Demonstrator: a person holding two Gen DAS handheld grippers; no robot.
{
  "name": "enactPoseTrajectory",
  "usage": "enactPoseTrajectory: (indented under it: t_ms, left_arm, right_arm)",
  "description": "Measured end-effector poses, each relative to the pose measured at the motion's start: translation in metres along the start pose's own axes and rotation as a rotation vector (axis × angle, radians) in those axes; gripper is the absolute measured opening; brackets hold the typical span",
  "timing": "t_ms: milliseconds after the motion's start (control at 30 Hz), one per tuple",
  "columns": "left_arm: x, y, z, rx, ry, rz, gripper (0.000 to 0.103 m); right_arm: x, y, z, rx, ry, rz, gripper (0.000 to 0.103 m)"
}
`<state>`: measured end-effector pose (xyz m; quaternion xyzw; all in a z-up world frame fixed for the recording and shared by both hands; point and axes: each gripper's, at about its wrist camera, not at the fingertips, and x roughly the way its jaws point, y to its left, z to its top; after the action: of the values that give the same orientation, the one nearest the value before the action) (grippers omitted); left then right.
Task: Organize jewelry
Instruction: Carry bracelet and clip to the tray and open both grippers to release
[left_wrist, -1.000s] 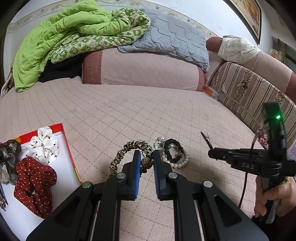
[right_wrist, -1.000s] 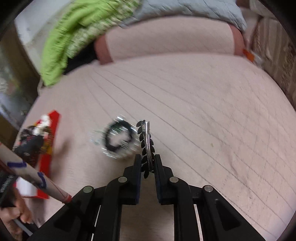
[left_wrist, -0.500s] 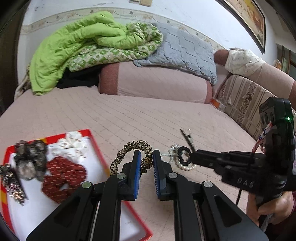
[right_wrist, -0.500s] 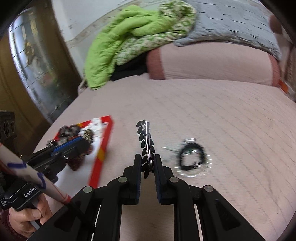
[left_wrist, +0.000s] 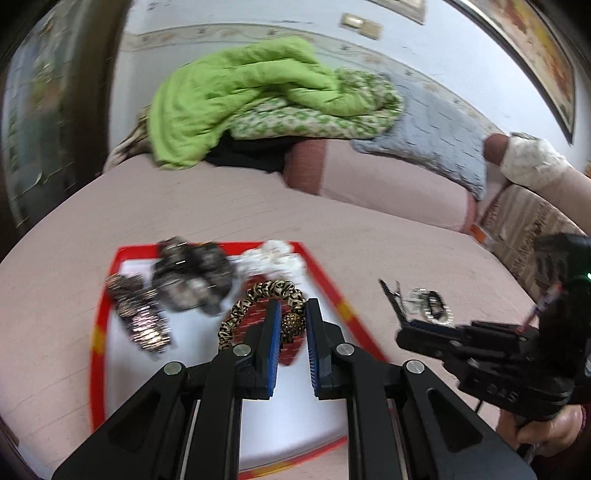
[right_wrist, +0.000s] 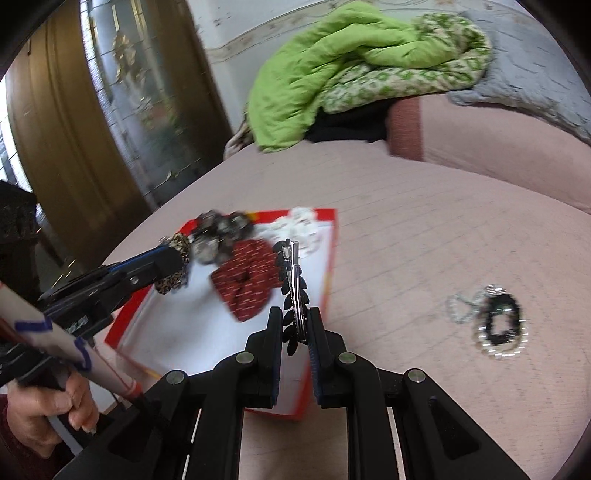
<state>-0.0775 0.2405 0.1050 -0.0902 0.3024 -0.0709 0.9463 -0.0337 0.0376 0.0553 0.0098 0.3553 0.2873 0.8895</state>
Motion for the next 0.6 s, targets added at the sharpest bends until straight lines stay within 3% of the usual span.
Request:
enactPoseTrajectory:
  t_ms: [233, 600]
  left_arm:
    - [0.015, 0.035, -0.007, -0.074, 0.072, 0.047, 0.013]
    - [0.038, 0.043, -0.008, -0.071, 0.127, 0.094, 0.013]
  right_arm:
    - [0.031, 0.022, -0.005, -0.008, 0.072, 0.032, 0.014]
    - [0.065, 0.001, -0.011, 0.08, 0.121, 0.017, 0.014]
